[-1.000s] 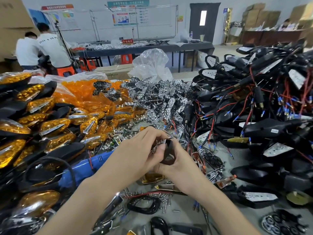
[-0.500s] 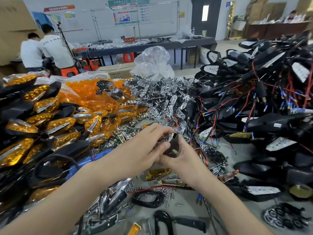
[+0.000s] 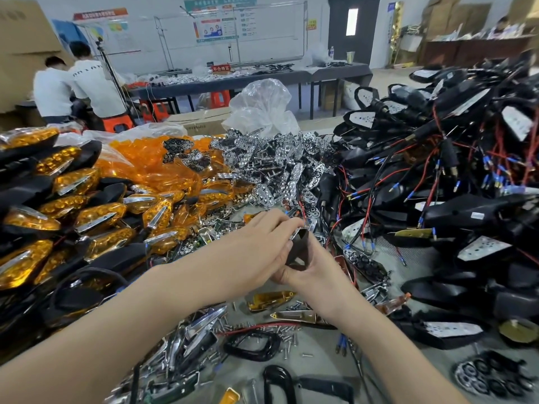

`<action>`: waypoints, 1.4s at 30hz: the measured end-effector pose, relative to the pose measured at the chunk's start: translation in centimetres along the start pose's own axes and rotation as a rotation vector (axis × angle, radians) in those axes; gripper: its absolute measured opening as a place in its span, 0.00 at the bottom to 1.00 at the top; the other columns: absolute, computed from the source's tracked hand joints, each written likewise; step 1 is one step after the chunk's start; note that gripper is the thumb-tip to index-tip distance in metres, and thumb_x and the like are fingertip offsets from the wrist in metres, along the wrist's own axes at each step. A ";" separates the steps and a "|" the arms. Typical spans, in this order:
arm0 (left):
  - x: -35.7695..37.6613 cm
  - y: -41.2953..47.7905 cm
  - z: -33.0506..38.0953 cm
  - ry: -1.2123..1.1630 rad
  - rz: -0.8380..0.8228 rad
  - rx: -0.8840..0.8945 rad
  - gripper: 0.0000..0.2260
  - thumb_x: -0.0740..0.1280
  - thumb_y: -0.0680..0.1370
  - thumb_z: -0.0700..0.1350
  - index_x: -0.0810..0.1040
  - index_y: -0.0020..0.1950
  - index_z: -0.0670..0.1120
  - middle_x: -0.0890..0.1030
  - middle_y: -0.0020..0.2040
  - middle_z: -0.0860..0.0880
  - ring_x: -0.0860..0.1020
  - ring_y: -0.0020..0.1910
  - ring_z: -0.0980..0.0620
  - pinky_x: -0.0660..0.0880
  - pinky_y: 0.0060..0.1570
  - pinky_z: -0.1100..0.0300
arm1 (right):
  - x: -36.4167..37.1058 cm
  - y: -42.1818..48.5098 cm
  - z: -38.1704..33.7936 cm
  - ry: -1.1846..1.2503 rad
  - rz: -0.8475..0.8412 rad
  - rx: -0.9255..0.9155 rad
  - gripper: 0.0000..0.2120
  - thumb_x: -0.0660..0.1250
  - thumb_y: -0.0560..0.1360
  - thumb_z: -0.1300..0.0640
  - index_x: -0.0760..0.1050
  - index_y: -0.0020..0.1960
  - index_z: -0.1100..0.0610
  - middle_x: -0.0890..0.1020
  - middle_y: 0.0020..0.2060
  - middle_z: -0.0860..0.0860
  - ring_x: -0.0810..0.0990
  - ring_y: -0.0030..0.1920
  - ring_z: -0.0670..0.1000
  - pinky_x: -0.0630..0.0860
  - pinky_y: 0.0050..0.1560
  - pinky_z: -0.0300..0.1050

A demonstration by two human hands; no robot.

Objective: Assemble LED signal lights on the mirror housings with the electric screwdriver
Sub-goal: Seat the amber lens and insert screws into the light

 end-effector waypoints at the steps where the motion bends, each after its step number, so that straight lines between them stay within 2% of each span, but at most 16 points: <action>1: -0.1 0.1 0.0 0.024 0.002 0.009 0.21 0.51 0.86 0.47 0.58 0.78 0.45 0.66 0.67 0.48 0.67 0.63 0.55 0.57 0.62 0.70 | 0.0 -0.1 -0.1 0.005 0.002 -0.003 0.25 0.78 0.65 0.38 0.74 0.58 0.40 0.85 0.53 0.45 0.82 0.57 0.47 0.77 0.63 0.58; 3: -0.2 0.4 -0.1 -0.019 -0.011 -0.011 0.20 0.53 0.86 0.48 0.60 0.78 0.47 0.67 0.67 0.49 0.67 0.57 0.61 0.56 0.57 0.75 | -0.1 -0.2 -0.2 0.034 0.012 -0.002 0.27 0.79 0.65 0.38 0.74 0.59 0.44 0.85 0.53 0.46 0.82 0.58 0.49 0.77 0.64 0.59; 5: -0.3 0.5 -0.5 -0.158 -0.029 -0.068 0.19 0.54 0.85 0.50 0.62 0.77 0.51 0.67 0.64 0.55 0.66 0.50 0.66 0.60 0.53 0.78 | -0.1 -0.2 -0.1 0.064 0.017 0.009 0.31 0.80 0.62 0.34 0.75 0.59 0.45 0.85 0.54 0.46 0.82 0.58 0.49 0.77 0.64 0.60; 7: -0.3 0.4 -1.1 -0.277 -0.045 -0.123 0.18 0.56 0.84 0.52 0.64 0.75 0.55 0.65 0.60 0.62 0.69 0.52 0.70 0.65 0.53 0.75 | 0.0 -0.2 -0.1 0.081 0.012 0.016 0.36 0.80 0.60 0.30 0.75 0.61 0.45 0.85 0.56 0.46 0.82 0.60 0.48 0.76 0.66 0.59; 9: -0.2 0.5 -1.6 -0.351 -0.054 -0.163 0.18 0.58 0.83 0.53 0.66 0.73 0.56 0.66 0.60 0.64 0.71 0.54 0.69 0.67 0.55 0.71 | 0.0 -0.1 -0.1 0.086 0.011 0.019 0.37 0.80 0.60 0.30 0.75 0.62 0.45 0.85 0.57 0.46 0.82 0.61 0.48 0.76 0.67 0.60; 13: -0.4 0.8 -2.0 -0.423 -0.058 -0.193 0.17 0.61 0.82 0.54 0.68 0.71 0.54 0.72 0.61 0.60 0.74 0.56 0.66 0.67 0.51 0.78 | -0.1 -0.1 0.0 0.083 0.001 0.031 0.37 0.80 0.59 0.29 0.75 0.62 0.46 0.85 0.58 0.46 0.82 0.62 0.49 0.75 0.67 0.60; 17: -0.6 1.0 -2.0 -0.424 -0.066 -0.186 0.17 0.62 0.82 0.54 0.70 0.70 0.55 0.71 0.55 0.64 0.73 0.54 0.71 0.69 0.48 0.77 | -0.2 -0.2 -0.1 0.091 -0.011 0.038 0.38 0.80 0.59 0.30 0.76 0.62 0.46 0.85 0.58 0.45 0.81 0.62 0.47 0.76 0.67 0.60; 20: -0.8 1.0 -1.9 -0.393 -0.051 -0.158 0.16 0.62 0.82 0.52 0.71 0.70 0.54 0.70 0.52 0.64 0.70 0.51 0.74 0.66 0.48 0.78 | -0.1 -0.2 -0.2 0.105 -0.022 0.033 0.39 0.81 0.58 0.30 0.76 0.63 0.45 0.85 0.58 0.46 0.82 0.62 0.48 0.75 0.67 0.59; 24: -0.8 1.0 -1.9 -0.368 -0.061 -0.136 0.17 0.61 0.83 0.51 0.71 0.72 0.55 0.74 0.53 0.56 0.73 0.47 0.64 0.67 0.45 0.73 | -0.1 -0.2 -0.1 0.098 -0.027 0.033 0.39 0.81 0.58 0.30 0.75 0.63 0.44 0.85 0.58 0.46 0.82 0.62 0.49 0.76 0.66 0.60; 26: -0.8 1.0 -2.0 -0.368 -0.076 -0.136 0.17 0.61 0.83 0.51 0.71 0.72 0.55 0.75 0.53 0.55 0.75 0.46 0.60 0.69 0.44 0.70 | -0.1 -0.2 -0.1 0.084 -0.030 0.031 0.37 0.81 0.59 0.31 0.75 0.63 0.43 0.85 0.58 0.45 0.82 0.62 0.48 0.76 0.66 0.59; 30: -1.1 0.9 -2.2 -0.374 -0.091 -0.124 0.16 0.61 0.83 0.50 0.72 0.71 0.54 0.76 0.54 0.56 0.76 0.48 0.61 0.72 0.48 0.69 | -0.1 -0.3 -0.1 0.063 -0.037 0.033 0.33 0.81 0.61 0.33 0.76 0.61 0.41 0.85 0.57 0.44 0.81 0.61 0.46 0.77 0.66 0.59; 33: -1.3 0.9 -2.2 -0.407 -0.086 -0.119 0.14 0.61 0.83 0.49 0.74 0.69 0.53 0.78 0.58 0.55 0.77 0.54 0.61 0.74 0.56 0.61 | -0.1 -0.3 -0.1 0.084 -0.025 0.041 0.34 0.81 0.60 0.32 0.76 0.60 0.44 0.85 0.56 0.45 0.82 0.61 0.47 0.77 0.65 0.61; 38: -1.0 0.8 -2.5 -0.470 -0.035 -0.115 0.14 0.63 0.82 0.49 0.76 0.68 0.52 0.78 0.57 0.57 0.77 0.56 0.62 0.76 0.55 0.63 | 0.0 -0.3 -0.1 0.101 -0.022 0.039 0.36 0.81 0.60 0.33 0.76 0.62 0.46 0.85 0.57 0.46 0.82 0.61 0.48 0.77 0.64 0.61; 42: -0.5 0.7 -3.3 -0.587 -0.086 -0.149 0.17 0.67 0.80 0.52 0.75 0.69 0.53 0.76 0.57 0.59 0.76 0.58 0.62 0.77 0.60 0.60 | 0.0 -0.3 -0.2 0.097 -0.021 0.039 0.34 0.81 0.62 0.36 0.76 0.64 0.46 0.85 0.59 0.45 0.82 0.63 0.48 0.77 0.65 0.60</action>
Point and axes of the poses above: each hand's wrist, its own y-axis towards the middle knuckle, its own x-axis out of the palm, z = x × y, the point moved 5 cm from there along y, towards the middle knuckle
